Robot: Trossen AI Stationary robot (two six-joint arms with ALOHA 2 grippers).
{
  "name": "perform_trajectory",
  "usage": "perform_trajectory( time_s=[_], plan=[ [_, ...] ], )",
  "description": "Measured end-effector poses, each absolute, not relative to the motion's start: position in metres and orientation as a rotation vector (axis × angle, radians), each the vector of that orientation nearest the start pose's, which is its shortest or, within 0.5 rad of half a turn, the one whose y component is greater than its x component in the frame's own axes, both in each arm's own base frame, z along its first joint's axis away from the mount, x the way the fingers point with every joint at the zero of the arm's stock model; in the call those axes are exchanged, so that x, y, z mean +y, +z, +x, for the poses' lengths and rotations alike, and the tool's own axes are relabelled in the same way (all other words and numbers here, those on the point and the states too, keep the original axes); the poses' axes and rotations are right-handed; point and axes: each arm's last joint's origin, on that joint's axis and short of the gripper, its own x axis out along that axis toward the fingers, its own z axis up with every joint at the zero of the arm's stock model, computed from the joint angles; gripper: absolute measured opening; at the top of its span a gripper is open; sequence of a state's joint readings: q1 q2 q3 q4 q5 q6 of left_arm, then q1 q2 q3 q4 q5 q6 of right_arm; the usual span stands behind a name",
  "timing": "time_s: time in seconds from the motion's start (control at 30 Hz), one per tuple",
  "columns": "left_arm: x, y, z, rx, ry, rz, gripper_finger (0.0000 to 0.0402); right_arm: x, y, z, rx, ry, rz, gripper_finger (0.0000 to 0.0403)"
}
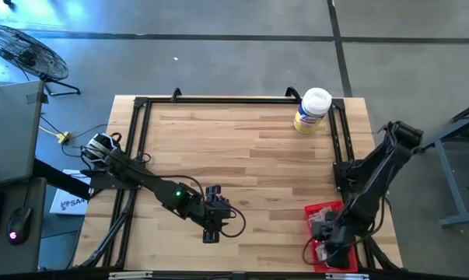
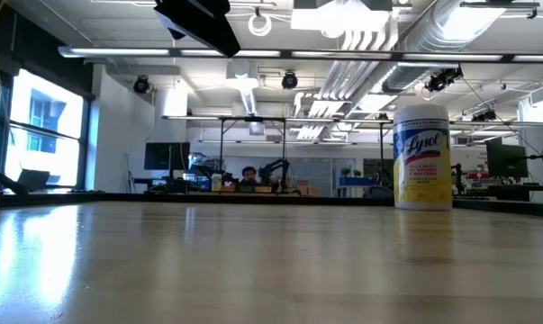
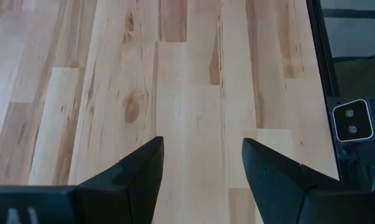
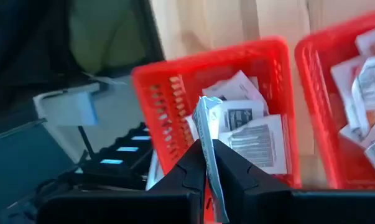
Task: Pick & Place First Aid Supplies
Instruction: Put the white towelette pack into the bottom red bin, then return to Home Position
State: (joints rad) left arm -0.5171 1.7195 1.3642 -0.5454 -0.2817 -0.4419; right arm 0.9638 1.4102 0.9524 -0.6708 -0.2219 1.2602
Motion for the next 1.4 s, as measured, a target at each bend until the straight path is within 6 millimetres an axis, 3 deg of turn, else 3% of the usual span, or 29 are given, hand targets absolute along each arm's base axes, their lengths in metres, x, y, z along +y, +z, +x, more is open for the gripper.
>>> perform_trajectory(
  time_s=[0.13, 0.4, 0.77, 0.93, 1.07, 1.23, 1.4],
  plan=[
    [-0.175, 0.261, 0.325, 0.857, -0.031, -0.063, 0.0215, 0.229, 0.205, 0.151, 1.595, 0.13, 0.576, 0.0011],
    [-0.175, 0.26, 0.324, 0.859, -0.039, -0.048, 0.0215, 0.243, 0.183, 0.161, 1.664, 0.161, 0.611, 0.0019],
    [-0.175, 0.26, 0.324, 0.865, -0.036, -0.041, 0.0215, 0.23, 0.175, 0.172, 1.778, 0.094, 0.629, 0.0103],
    [-0.175, 0.26, 0.324, 0.858, -0.038, 0.002, 0.0215, 0.216, 0.189, 0.172, 1.82, 0.066, 0.655, 0.0111],
    [-0.175, 0.26, 0.324, 0.857, -0.047, 0.022, 0.0215, 0.203, 0.216, 0.169, 1.792, 0.08, 0.64, 0.0094],
    [-0.174, 0.26, 0.325, 0.843, -0.013, 0.029, 0.0215, 0.181, 0.246, 0.169, 1.553, 0.131, 0.57, 0.007],
    [-0.173, 0.26, 0.325, 0.834, 0.022, 0.006, 0.0214, 0.157, 0.267, 0.175, 1.216, 0.072, 0.438, 0.0051]
  ],
)
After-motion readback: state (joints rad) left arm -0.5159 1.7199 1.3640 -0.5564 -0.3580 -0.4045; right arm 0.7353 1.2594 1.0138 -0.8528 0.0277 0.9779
